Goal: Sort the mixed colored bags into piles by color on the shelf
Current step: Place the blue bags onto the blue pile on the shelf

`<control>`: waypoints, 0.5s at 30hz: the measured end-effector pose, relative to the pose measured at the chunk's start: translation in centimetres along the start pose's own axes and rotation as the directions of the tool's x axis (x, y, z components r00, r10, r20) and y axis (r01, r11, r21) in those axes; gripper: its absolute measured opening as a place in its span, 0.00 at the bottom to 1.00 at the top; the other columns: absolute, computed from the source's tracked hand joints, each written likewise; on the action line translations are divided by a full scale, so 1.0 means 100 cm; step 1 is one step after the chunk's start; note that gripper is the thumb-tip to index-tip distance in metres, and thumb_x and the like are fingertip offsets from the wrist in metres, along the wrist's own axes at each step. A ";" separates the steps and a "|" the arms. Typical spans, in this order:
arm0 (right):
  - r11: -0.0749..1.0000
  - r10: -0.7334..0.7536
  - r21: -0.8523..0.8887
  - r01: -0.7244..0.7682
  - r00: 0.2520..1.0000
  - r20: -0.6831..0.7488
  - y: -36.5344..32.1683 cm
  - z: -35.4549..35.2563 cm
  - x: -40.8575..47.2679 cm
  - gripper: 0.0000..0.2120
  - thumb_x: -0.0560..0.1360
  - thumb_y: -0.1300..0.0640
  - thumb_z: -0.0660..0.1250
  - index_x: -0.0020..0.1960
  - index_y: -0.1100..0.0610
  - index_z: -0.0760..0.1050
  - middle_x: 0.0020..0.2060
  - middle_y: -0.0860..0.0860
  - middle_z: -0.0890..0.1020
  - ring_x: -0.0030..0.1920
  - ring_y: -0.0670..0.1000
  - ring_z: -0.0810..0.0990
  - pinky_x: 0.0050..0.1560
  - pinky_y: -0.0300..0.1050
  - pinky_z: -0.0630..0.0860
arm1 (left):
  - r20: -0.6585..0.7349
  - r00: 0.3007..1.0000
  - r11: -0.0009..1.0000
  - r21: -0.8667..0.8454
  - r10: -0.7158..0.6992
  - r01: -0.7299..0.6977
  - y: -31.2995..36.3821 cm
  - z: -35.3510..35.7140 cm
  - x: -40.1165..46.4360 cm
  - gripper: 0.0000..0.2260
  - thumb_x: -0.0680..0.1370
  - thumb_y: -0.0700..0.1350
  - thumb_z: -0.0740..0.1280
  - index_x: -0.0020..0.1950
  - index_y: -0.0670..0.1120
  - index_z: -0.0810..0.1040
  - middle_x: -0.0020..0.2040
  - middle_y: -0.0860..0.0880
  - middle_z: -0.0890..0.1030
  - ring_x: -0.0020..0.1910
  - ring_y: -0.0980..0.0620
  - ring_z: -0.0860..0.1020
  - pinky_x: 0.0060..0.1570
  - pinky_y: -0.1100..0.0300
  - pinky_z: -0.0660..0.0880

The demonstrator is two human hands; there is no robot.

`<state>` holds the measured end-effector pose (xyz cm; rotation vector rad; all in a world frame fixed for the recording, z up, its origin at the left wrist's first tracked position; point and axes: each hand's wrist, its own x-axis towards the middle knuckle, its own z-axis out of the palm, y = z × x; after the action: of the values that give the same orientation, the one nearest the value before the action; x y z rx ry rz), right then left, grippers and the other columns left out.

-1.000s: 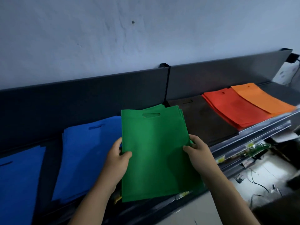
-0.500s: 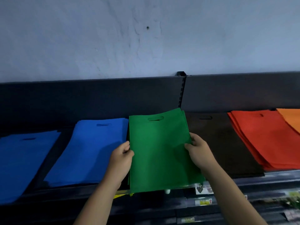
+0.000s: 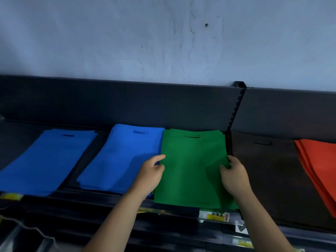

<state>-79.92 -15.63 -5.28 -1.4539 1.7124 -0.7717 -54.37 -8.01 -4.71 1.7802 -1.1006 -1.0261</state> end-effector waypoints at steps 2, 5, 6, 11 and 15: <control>1.000 0.003 -0.026 -0.004 1.000 -0.022 -0.002 0.001 0.001 0.22 0.84 0.65 0.63 0.78 0.62 0.67 0.42 0.39 0.75 0.36 0.54 0.81 0.30 0.45 0.73 | 0.024 1.000 1.000 -0.004 0.013 -0.013 -0.001 -0.001 0.004 0.19 0.84 0.41 0.60 0.75 0.53 0.72 0.27 0.54 0.68 0.22 0.58 0.61 0.22 0.63 0.61; 0.998 0.008 -0.064 -0.012 0.998 -0.066 0.002 0.003 0.006 0.25 0.84 0.64 0.64 0.80 0.62 0.65 0.42 0.40 0.76 0.36 0.54 0.82 0.29 0.44 0.73 | 0.060 0.998 1.000 0.002 0.028 -0.028 -0.002 -0.003 0.014 0.19 0.85 0.42 0.60 0.75 0.54 0.72 0.27 0.55 0.67 0.23 0.57 0.61 0.23 0.61 0.60; 0.996 0.011 -0.087 -0.018 0.996 -0.083 0.005 0.004 0.007 0.25 0.84 0.64 0.64 0.80 0.62 0.65 0.43 0.43 0.78 0.36 0.54 0.82 0.29 0.44 0.73 | 0.079 0.996 0.999 0.014 0.040 -0.041 -0.002 -0.004 0.018 0.19 0.84 0.42 0.60 0.75 0.54 0.72 0.28 0.54 0.68 0.23 0.57 0.61 0.24 0.61 0.60; 0.937 -0.035 -0.349 -0.027 0.985 -0.169 0.000 0.016 0.004 0.28 0.80 0.62 0.68 0.78 0.66 0.66 0.67 0.67 0.75 0.61 0.66 0.77 0.59 0.57 0.78 | 0.159 0.984 0.991 0.096 0.079 -0.095 -0.005 -0.024 0.034 0.21 0.85 0.45 0.59 0.78 0.54 0.68 0.74 0.43 0.73 0.38 0.69 0.78 0.33 0.68 0.73; 0.910 -0.108 -0.414 0.001 0.966 -0.235 -0.027 0.044 -0.012 0.28 0.79 0.63 0.69 0.77 0.67 0.68 0.70 0.68 0.71 0.68 0.71 0.70 0.69 0.62 0.69 | 0.126 0.988 0.992 0.081 0.087 -0.097 -0.020 -0.069 0.036 0.20 0.85 0.45 0.59 0.78 0.54 0.69 0.77 0.46 0.70 0.58 0.48 0.81 0.31 0.68 0.71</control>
<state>-74.62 -14.78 -5.20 -1.7508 2.1353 -0.6738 -46.40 -9.36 -4.80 1.7355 -1.3083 -1.0566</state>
